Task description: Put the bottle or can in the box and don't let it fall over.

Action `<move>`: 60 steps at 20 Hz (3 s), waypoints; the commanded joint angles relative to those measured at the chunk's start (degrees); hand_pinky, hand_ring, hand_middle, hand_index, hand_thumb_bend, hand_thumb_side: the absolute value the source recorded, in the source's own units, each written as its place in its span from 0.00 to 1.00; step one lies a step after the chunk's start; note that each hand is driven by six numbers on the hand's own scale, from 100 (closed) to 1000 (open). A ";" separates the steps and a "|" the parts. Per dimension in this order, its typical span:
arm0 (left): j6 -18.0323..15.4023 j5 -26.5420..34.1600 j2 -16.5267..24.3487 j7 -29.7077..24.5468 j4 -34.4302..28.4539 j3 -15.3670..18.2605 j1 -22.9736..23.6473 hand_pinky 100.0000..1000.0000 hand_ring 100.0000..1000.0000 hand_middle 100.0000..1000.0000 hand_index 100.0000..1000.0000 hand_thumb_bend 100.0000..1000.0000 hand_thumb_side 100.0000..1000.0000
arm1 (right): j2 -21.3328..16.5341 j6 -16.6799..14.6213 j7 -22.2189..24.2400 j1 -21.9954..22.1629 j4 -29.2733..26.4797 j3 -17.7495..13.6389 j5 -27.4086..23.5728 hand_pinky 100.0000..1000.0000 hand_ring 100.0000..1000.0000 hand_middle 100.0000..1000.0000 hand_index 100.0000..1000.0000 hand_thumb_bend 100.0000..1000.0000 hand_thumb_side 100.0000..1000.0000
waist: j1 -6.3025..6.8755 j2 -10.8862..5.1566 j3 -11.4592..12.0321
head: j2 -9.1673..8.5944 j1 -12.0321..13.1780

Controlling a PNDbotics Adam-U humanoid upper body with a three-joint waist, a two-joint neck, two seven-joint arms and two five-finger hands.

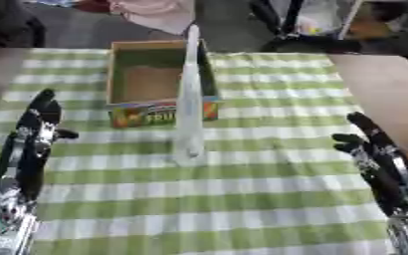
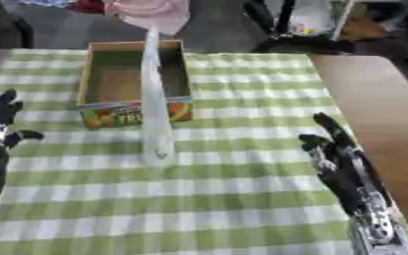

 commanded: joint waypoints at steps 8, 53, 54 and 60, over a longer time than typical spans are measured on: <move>-0.28 -0.19 0.30 -0.02 -1.25 0.42 -0.35 0.56 1.00 1.00 0.95 0.28 0.81 | -0.98 -0.17 0.05 -0.28 -1.23 -0.34 0.22 0.79 0.79 0.99 0.98 0.00 0.47 | 0.22 -0.89 -0.14 | -0.33 0.05; 5.15 -27.00 -0.07 -7.84 16.21 -16.62 -22.36 0.63 1.00 1.00 0.96 0.35 0.69 | -1.01 0.47 -5.60 0.21 -1.21 -2.49 0.54 0.79 0.79 0.99 0.98 0.00 0.47 | 0.01 -1.42 -2.87 | 0.01 1.43; 5.19 -27.22 -0.50 -7.70 17.16 -16.61 -22.89 0.63 1.00 1.00 0.96 0.34 0.70 | -1.00 0.49 -5.81 0.25 -1.20 -2.55 0.57 0.79 0.79 0.99 0.98 0.00 0.47 | 0.01 -1.45 -2.92 | 0.04 1.46; 5.19 -26.78 -1.93 -6.94 21.48 -16.43 -25.88 0.62 1.00 1.00 0.95 0.31 0.70 | -0.86 0.58 -6.21 0.45 -1.12 -2.49 0.57 0.79 0.79 0.99 0.98 0.00 0.47 | -0.06 -1.64 -3.13 | 0.23 1.62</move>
